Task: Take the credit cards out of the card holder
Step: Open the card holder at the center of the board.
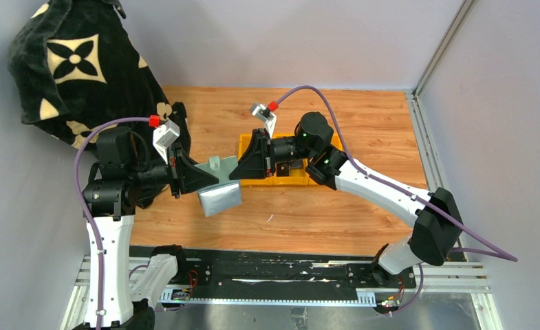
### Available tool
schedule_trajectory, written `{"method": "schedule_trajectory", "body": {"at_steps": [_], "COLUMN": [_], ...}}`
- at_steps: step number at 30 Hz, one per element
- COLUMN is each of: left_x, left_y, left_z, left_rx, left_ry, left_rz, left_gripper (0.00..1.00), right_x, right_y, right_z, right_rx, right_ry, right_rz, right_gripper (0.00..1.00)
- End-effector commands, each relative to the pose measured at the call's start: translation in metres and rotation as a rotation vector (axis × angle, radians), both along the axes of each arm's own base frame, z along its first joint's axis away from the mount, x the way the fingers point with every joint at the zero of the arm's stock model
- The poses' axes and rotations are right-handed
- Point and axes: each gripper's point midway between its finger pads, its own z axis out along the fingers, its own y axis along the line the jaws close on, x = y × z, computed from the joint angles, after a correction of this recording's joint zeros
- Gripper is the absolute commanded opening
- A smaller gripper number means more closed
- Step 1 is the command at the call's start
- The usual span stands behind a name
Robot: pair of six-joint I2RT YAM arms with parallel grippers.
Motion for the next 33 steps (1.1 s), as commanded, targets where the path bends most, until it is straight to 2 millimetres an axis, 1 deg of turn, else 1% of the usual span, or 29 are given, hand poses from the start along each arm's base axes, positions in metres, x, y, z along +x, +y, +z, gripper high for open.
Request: {"method": "schedule_trajectory", "body": {"at_steps": [1, 3, 5, 8, 10, 15, 21, 25, 28, 30, 33], "left_x": [-0.007, -0.003, 0.001, 0.014, 0.021, 0.031, 0.033, 0.034, 0.036, 0.037, 0.04], "left_y": [-0.003, -0.003, -0.002, 0.0, 0.001, 0.002, 0.002, 0.002, 0.002, 0.002, 0.001], "left_z": [0.015, 0.019, 0.024, 0.03, 0.033, 0.038, 0.038, 0.042, 0.045, 0.047, 0.051], "left_rx": [-0.025, -0.025, -0.023, -0.014, -0.018, -0.028, -0.028, -0.041, -0.054, -0.063, -0.091], "left_ry": [-0.011, -0.001, 0.006, 0.039, 0.081, 0.149, 0.169, 0.188, 0.21, 0.215, 0.222], "left_rz": [-0.036, -0.03, -0.018, 0.022, 0.045, 0.075, 0.095, 0.106, 0.123, 0.136, 0.157], "left_gripper": [0.0, 0.0, 0.0, 0.0, 0.0, 0.0, 0.0, 0.0, 0.0, 0.0, 0.0], "right_x": [-0.003, -0.005, -0.009, -0.015, -0.018, -0.025, -0.029, -0.024, -0.015, -0.01, -0.009], "right_y": [-0.012, -0.013, -0.014, -0.017, -0.019, -0.018, -0.017, -0.015, -0.011, -0.009, -0.008], "right_z": [0.004, -0.001, -0.007, -0.012, -0.013, -0.018, -0.021, -0.025, -0.035, -0.042, -0.047], "right_rx": [0.029, 0.026, 0.03, 0.051, 0.068, 0.089, 0.109, 0.121, 0.098, 0.077, 0.071], "right_ry": [-0.022, -0.011, 0.003, 0.022, 0.029, 0.032, 0.042, 0.019, -0.005, -0.029, -0.043], "right_rz": [0.014, 0.028, 0.043, 0.063, 0.069, 0.077, 0.08, 0.022, -0.064, -0.107, -0.129], "right_gripper": [0.39, 0.54, 0.61, 0.67, 0.7, 0.7, 0.65, 0.63, 0.59, 0.58, 0.58]}}
